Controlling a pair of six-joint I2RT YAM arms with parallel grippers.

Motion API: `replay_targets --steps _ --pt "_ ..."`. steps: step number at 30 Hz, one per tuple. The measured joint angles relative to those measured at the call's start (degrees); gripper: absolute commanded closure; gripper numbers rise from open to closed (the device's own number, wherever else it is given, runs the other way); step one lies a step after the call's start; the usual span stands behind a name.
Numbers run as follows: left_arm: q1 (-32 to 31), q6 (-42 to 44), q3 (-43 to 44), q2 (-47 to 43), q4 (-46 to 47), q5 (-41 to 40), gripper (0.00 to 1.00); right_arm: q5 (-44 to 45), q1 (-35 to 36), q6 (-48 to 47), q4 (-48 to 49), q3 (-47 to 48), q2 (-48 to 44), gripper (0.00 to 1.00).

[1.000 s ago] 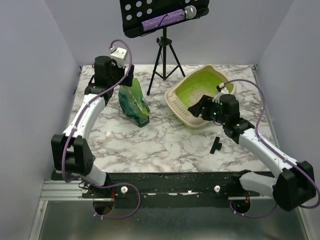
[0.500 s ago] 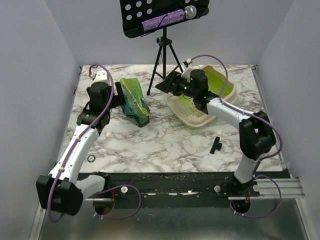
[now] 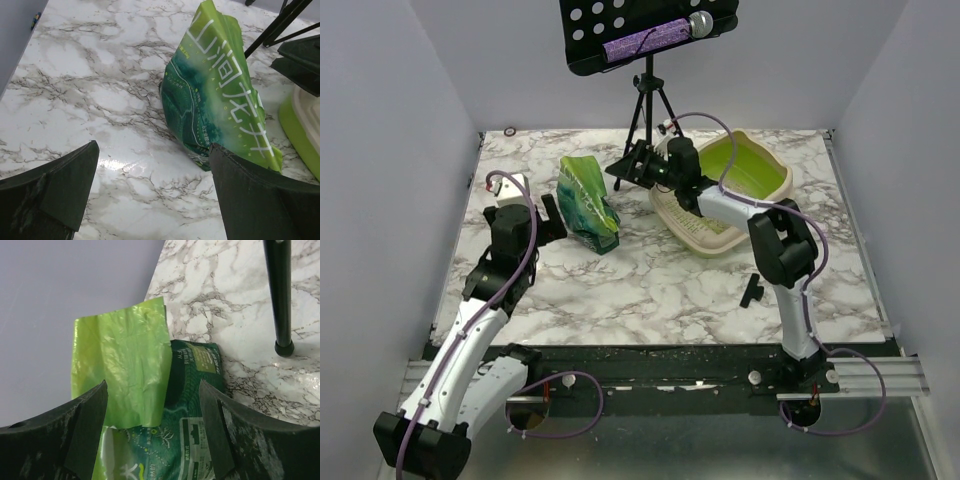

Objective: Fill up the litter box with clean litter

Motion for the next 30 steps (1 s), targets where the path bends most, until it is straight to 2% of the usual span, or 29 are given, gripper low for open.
replay_targets --steps 5,17,23,26,30 --pt "-0.98 1.01 -4.52 -3.54 1.27 -0.76 0.01 -1.57 0.02 3.45 3.48 1.31 4.63 0.19" --pt "-1.22 1.03 -4.61 -3.39 2.23 -0.63 0.01 -3.41 3.23 7.19 5.03 8.96 10.23 0.19" --pt "-1.22 1.07 -4.61 -3.52 2.36 -0.63 0.01 -4.87 4.09 10.38 8.41 9.05 11.61 0.19" --pt "-1.22 1.09 -4.61 -3.54 2.56 -0.57 0.01 -5.68 4.09 12.26 11.45 7.50 11.69 0.25" --pt "-1.22 1.09 -4.61 -3.52 2.58 -0.37 0.01 -6.36 3.82 14.16 15.41 5.25 11.67 0.45"
